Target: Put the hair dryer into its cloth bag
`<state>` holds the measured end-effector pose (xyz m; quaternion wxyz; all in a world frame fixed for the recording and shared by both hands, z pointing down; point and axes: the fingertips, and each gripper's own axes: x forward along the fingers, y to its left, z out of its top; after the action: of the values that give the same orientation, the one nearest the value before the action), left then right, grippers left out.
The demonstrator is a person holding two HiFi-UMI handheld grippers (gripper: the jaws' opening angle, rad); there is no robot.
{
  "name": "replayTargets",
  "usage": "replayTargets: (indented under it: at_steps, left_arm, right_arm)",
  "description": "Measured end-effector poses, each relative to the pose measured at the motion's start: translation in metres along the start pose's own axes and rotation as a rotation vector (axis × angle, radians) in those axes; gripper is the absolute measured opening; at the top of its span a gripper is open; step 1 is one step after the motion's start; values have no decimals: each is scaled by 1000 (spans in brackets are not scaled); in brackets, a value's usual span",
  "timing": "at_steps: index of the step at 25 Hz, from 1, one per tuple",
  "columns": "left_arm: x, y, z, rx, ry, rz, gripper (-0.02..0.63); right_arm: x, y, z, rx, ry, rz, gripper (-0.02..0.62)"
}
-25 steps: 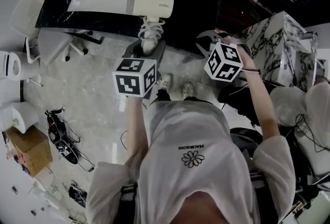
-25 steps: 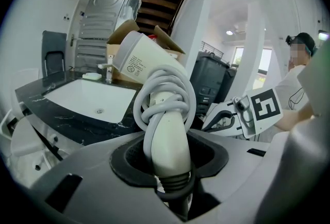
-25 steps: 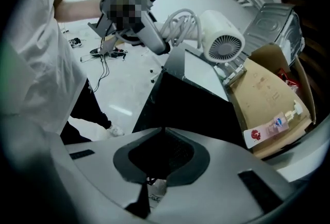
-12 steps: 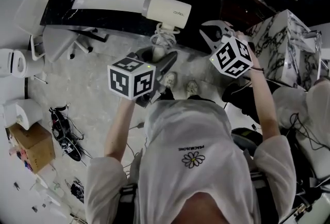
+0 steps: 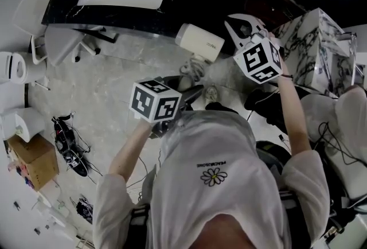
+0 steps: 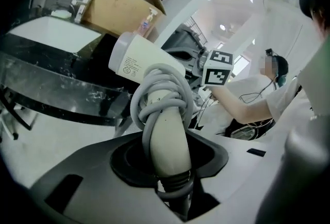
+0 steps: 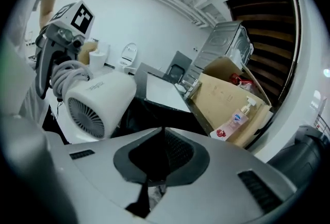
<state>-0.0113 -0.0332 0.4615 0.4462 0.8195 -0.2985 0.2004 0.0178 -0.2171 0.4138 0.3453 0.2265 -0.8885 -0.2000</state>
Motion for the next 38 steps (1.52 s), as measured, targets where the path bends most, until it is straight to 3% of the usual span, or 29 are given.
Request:
replayTargets:
  at_steps: [6,16,23,27,38]
  left_arm:
    - [16,-4,-4,-108,9,-105,163]
    - [35,29,13,-57,73,8,163]
    - [41,43,50,-64,20,34,166]
    - [42,59,72,-35,19,92,167]
    - [60,75,116,-65,-15,76,170]
  right_arm:
    - [-7,2,7,15,-31,-11,20]
    - [-18,11,21,13,-86,-16,20]
    - [-22,21,30,2,-105,1,20]
    - [-27,26,36,-68,-95,6,20]
    - [-34,33,58,-74,-164,59,20]
